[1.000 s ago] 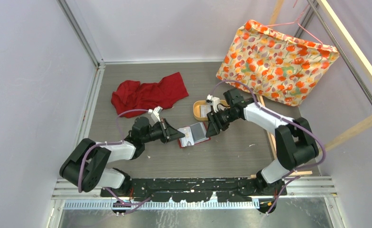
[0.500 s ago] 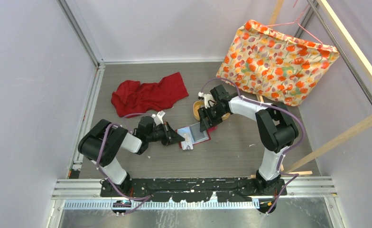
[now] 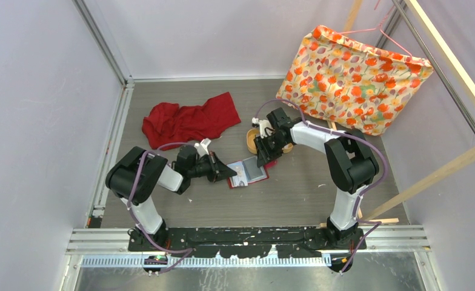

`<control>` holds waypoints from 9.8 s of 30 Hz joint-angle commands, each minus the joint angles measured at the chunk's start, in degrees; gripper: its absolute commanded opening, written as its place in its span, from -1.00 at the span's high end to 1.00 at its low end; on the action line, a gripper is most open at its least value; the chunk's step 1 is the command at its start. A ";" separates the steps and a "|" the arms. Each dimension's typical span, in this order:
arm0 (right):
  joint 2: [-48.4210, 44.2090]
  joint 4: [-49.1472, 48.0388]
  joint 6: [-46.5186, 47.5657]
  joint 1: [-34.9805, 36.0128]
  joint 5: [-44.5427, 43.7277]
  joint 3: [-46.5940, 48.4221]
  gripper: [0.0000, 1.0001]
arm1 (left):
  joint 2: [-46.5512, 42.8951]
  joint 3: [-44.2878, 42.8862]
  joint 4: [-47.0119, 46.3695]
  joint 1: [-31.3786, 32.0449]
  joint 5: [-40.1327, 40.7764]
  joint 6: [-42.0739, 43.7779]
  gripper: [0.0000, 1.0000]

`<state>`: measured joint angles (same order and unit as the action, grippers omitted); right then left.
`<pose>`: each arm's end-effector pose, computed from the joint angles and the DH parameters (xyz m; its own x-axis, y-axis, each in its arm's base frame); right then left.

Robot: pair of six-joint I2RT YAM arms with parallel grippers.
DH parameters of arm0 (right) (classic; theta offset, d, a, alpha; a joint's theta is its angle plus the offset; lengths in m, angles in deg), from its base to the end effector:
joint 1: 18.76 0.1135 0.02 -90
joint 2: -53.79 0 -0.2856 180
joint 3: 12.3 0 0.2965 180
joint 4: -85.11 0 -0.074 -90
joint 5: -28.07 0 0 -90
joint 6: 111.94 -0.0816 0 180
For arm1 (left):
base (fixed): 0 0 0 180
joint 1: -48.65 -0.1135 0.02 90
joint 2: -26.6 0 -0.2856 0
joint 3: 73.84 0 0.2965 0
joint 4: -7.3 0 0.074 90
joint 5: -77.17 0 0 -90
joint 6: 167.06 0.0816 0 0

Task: Put the credit cards into the card holder
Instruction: Insert the credit card into the card holder.

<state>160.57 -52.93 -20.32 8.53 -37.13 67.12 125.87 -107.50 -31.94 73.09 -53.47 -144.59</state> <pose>0.3559 0.2221 0.1121 -0.8156 -0.4497 -0.3641 -0.5711 0.7264 0.3823 0.2604 -0.1767 0.0650 -0.9356 -0.3450 -0.0751 -0.0506 0.3416 -0.9385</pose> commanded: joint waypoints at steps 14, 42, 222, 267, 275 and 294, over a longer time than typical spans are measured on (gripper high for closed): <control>0.42 4.82 3.03 0.24 0.18 0.17 0.21 | 4.19 -2.53 -6.94 -0.53 -1.18 -0.91 1.00; 1.15 6.04 3.64 0.29 0.70 1.07 0.28 | 3.64 -5.72 2.16 -0.41 -2.69 3.00 0.99; 1.93 10.50 13.02 4.87 3.49 5.07 0.30 | 2.26 -21.76 51.18 -0.54 -9.11 26.77 0.99; 0.70 10.41 12.93 5.16 4.03 4.99 0.30 | -1.33 -16.35 33.78 3.39 8.62 14.98 0.99; 0.66 10.41 12.97 5.41 4.09 4.86 0.30 | -3.43 -14.43 32.34 3.89 11.22 14.76 0.99; 0.76 10.38 12.75 6.17 4.41 4.97 0.30 | -4.14 -9.56 23.88 8.14 17.99 9.26 0.99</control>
<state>162.19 -43.60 -8.08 13.29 -34.84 70.86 121.60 -118.34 -5.23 79.67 -41.54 -134.55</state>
